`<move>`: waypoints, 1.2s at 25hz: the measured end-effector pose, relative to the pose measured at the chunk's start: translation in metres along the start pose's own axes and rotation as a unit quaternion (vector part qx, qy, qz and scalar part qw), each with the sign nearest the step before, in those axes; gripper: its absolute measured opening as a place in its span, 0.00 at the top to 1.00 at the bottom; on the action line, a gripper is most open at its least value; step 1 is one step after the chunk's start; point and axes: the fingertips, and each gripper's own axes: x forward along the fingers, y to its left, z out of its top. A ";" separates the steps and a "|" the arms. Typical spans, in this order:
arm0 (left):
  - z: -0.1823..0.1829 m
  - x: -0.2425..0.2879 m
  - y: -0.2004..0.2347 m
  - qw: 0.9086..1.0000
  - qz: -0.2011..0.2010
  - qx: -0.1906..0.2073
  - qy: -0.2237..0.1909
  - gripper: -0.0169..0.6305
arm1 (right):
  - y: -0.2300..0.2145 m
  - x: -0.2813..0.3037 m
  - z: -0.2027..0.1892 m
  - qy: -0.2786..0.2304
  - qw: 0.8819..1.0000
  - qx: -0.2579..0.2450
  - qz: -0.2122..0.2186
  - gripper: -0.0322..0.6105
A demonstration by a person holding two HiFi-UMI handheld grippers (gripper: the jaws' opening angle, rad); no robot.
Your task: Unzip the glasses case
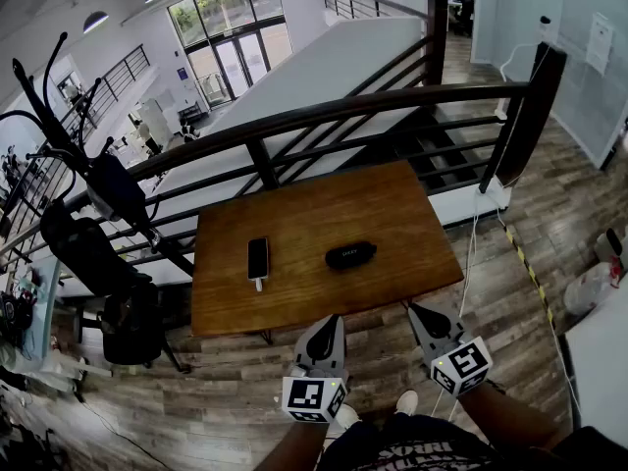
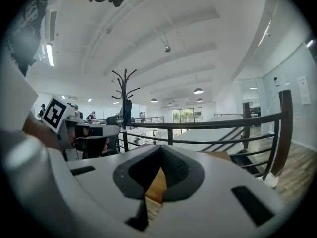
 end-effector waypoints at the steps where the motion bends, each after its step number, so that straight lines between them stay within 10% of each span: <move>1: 0.000 -0.001 0.001 1.000 -0.001 -0.001 0.001 0.97 | 0.001 0.001 -0.001 0.001 1.000 -0.001 0.000 0.95; 20: -0.024 0.007 0.060 0.999 -0.041 -0.005 0.025 0.97 | 0.018 0.044 -0.030 0.035 0.998 0.023 -0.037 0.95; 30: -0.068 0.094 0.101 0.995 -0.050 -0.006 0.088 0.97 | -0.040 0.111 -0.070 0.083 0.995 0.045 -0.044 0.95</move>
